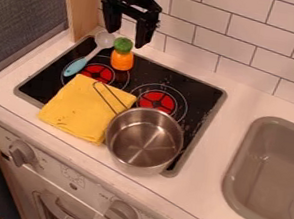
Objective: Moved the silver pot to upper right side of the burner
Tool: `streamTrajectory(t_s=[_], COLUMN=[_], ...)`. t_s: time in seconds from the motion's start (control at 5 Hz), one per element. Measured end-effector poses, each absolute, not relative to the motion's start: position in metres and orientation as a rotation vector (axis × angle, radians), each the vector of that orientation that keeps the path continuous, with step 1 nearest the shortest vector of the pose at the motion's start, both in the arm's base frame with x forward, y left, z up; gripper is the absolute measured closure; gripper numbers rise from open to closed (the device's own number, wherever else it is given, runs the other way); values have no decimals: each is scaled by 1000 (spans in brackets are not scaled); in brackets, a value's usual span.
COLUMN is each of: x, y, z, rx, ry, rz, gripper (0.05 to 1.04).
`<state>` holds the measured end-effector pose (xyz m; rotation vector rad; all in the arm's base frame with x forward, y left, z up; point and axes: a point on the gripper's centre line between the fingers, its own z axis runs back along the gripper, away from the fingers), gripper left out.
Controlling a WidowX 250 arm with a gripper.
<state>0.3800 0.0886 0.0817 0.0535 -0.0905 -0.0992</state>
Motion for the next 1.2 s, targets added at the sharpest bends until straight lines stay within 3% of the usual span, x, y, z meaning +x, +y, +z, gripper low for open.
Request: streamTrajectory(t_s=[0.2, 0.4, 0.8, 1.2], x=[376, 350, 309, 291], y=[87, 63, 11, -52], z=[65, 52, 82, 67], rx=[38, -6, -54, -95], ry=[-52, -68, -220, -257], rz=[-100, -115, -183, -321], gripper=[83, 83, 83, 83])
